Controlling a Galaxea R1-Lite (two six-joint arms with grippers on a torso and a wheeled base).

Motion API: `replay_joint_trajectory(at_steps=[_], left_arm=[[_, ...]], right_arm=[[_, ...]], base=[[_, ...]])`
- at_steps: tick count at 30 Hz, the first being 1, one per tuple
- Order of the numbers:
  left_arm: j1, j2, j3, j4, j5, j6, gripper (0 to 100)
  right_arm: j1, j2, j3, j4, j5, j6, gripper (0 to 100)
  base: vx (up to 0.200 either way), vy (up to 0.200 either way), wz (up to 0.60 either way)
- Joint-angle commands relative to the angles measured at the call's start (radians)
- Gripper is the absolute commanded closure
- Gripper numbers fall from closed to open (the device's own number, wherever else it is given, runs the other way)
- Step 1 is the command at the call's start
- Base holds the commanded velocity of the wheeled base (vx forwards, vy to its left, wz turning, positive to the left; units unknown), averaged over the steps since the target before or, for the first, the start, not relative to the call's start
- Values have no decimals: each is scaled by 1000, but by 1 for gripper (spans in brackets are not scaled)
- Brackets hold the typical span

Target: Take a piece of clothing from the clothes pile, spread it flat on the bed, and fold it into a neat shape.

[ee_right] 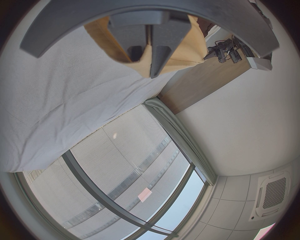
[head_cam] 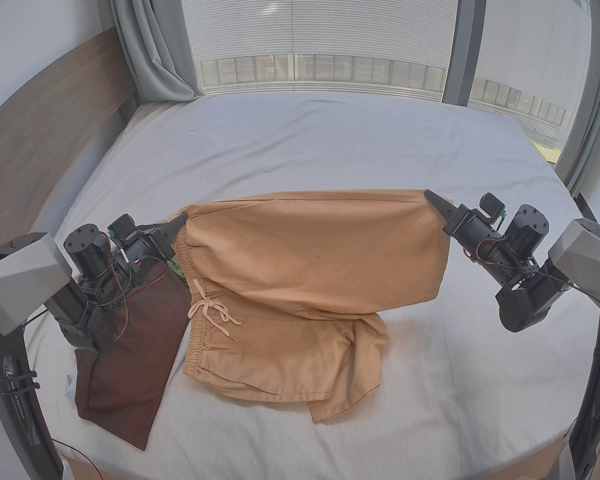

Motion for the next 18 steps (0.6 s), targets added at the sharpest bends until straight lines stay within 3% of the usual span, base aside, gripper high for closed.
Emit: replay_joint_trajectory(at_steps=[1, 10, 18], left_arm=[[-4, 69, -43, 0, 10, -2, 100], [-2, 109, -92, 0, 32, -5, 100], [-2, 158, -178, 0, 64, -71, 100]], right_arm=[[-9, 70, -48, -1, 1, 8, 100], [-12, 138, -120, -1, -1, 8, 100], [-12, 224, -255, 22, -4, 8, 100]], base=[[0, 0, 0], [0, 0, 0], [0, 0, 0]])
